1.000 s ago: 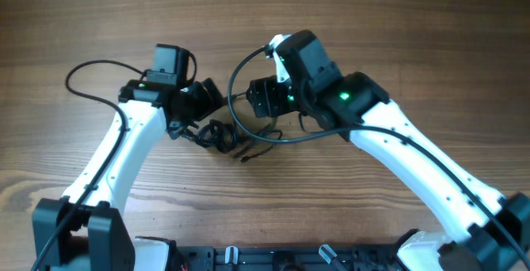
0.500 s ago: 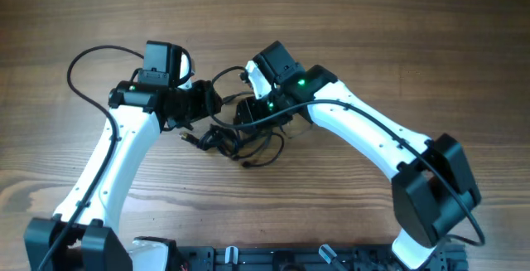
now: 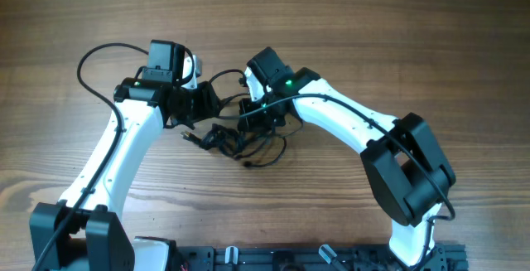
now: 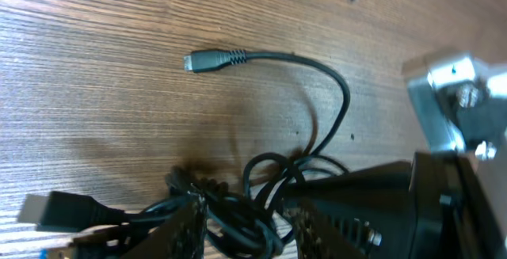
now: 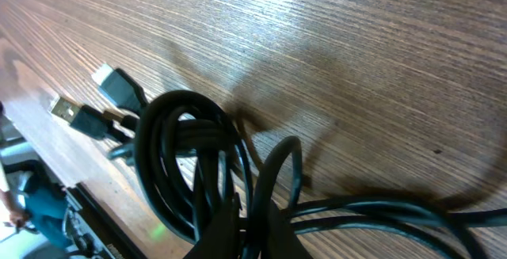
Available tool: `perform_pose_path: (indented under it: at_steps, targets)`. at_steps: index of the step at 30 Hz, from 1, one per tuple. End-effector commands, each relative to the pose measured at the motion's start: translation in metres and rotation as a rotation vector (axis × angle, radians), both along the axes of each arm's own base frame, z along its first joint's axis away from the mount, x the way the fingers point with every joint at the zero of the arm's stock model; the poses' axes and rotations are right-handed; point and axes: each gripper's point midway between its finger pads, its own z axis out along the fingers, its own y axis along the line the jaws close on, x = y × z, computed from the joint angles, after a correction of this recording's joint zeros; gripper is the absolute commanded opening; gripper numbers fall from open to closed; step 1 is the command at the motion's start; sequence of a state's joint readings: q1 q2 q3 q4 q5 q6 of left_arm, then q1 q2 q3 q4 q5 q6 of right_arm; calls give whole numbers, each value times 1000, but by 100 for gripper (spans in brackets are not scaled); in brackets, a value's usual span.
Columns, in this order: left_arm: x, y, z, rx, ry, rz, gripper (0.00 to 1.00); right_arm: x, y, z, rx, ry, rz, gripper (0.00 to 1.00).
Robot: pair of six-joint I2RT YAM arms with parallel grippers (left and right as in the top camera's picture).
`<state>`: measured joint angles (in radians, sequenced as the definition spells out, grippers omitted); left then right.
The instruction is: Untangle cables
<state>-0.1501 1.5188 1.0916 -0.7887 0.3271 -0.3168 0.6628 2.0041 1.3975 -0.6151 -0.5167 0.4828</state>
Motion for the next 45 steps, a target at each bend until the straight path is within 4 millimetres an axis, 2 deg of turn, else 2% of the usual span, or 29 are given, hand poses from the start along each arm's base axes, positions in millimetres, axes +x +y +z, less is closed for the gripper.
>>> perform_pose_path:
  at_steps: [1,4,6,8,13,16,20,26,32,34,35,36,37,41,45]
  targets:
    - [-5,-5,-4,-16,3,-73,38,15,-8,0,13,17,-46,5]
    - [-14,-8,-11,-78,99,64,46,16,-9,0,16,18,-48,5]
    - [-23,-7,-14,-122,223,257,45,16,-9,0,16,19,-49,5]
    - [-29,-9,-14,-154,302,372,41,16,-9,0,16,19,-49,5]
    - [-39,-25,-18,-173,392,507,40,16,-9,0,12,16,-50,5]
    - [-40,-31,-27,-130,395,606,40,16,-9,0,13,16,-50,4]
    - [-37,-38,-38,-113,379,641,37,16,-9,0,13,16,-50,5]
    - [-35,-31,-58,-48,399,721,35,16,-9,0,12,16,-49,4]
    - [-34,-30,-71,-25,415,725,33,16,-9,0,12,16,-49,4]
    - [-35,-30,-74,-19,423,726,28,16,-9,0,12,16,-49,4]
    - [-35,-29,-75,-14,423,727,17,16,-9,0,13,16,-49,4]
    - [-35,-28,-75,-10,419,729,13,16,-9,0,13,17,-49,4]
    - [-34,-27,-76,-7,414,731,4,15,-8,1,23,21,-42,4]
    - [-30,-24,-75,-9,395,706,4,18,-14,13,113,77,-32,4]
    - [-17,-22,-68,-31,326,600,4,34,-40,19,168,107,-67,4]
